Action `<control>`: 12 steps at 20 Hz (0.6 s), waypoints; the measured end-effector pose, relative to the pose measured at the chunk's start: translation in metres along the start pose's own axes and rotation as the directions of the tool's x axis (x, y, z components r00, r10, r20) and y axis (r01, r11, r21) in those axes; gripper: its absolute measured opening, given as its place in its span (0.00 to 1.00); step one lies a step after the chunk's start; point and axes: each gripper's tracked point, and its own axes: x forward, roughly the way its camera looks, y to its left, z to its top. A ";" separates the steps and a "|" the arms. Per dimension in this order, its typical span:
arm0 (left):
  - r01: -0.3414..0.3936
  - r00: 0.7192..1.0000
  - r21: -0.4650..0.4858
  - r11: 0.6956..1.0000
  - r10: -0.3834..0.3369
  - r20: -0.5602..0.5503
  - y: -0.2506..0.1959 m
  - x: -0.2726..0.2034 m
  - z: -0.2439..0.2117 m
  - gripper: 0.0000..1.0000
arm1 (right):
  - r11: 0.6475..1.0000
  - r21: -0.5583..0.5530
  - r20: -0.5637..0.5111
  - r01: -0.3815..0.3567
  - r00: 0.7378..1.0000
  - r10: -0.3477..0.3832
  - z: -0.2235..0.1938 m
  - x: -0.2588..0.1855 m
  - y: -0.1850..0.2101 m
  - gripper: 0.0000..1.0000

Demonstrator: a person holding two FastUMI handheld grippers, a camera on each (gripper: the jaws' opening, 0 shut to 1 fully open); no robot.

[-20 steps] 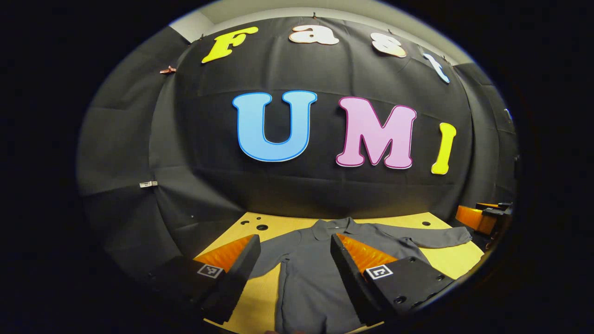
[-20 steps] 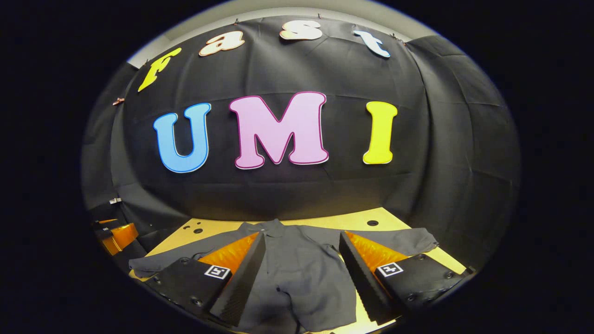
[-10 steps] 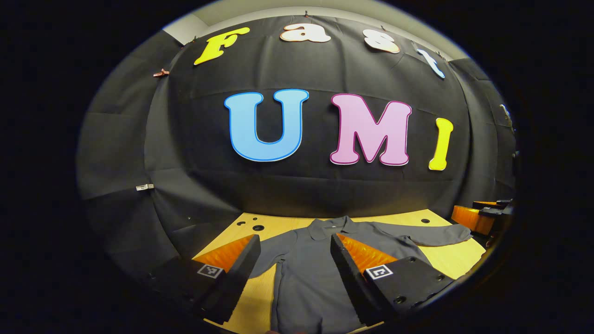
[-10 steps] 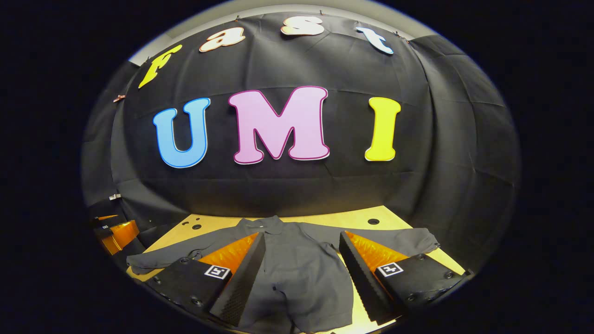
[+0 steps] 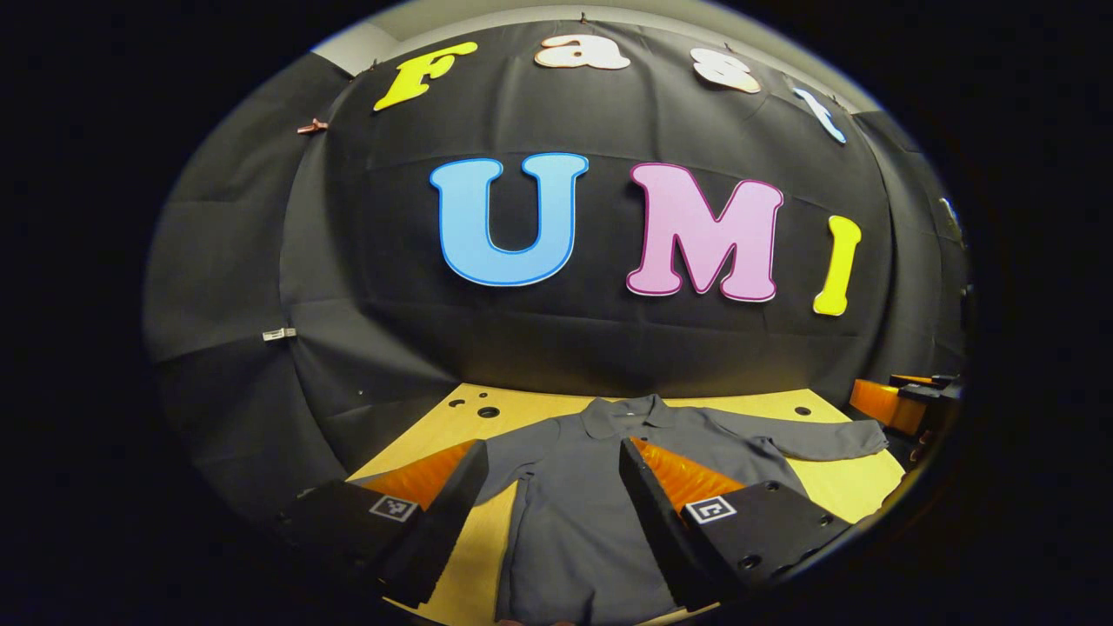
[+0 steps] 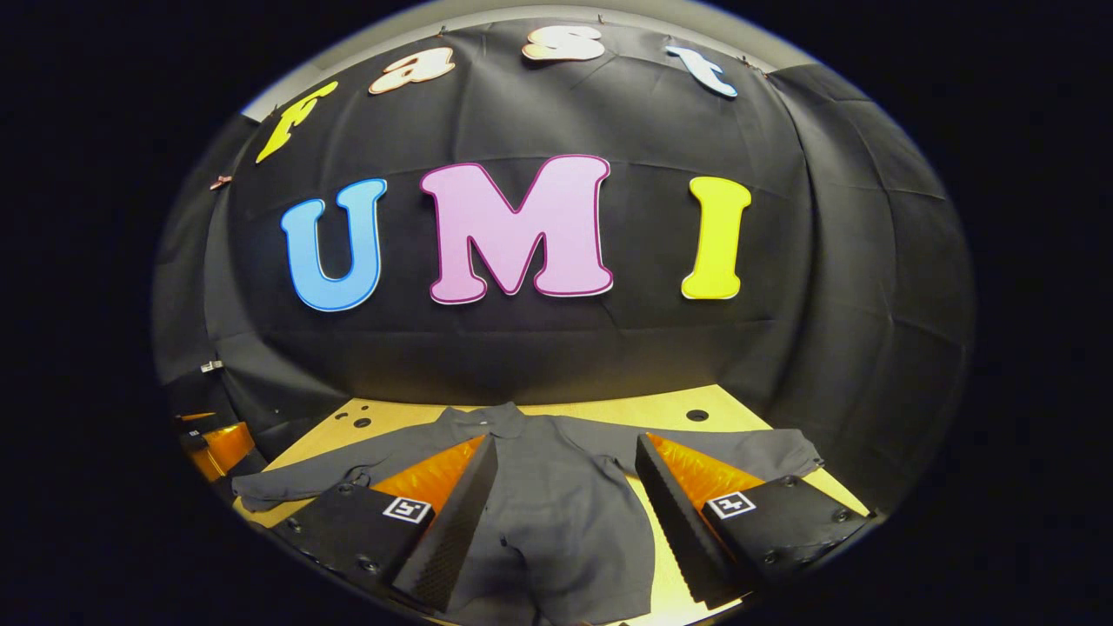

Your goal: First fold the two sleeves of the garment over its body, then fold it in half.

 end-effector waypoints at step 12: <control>-0.071 0.997 0.016 0.997 0.072 -0.033 -0.006 0.006 -0.013 0.96 | 0.987 0.030 -0.119 0.157 0.981 -0.152 -0.026 0.044 -0.098 0.99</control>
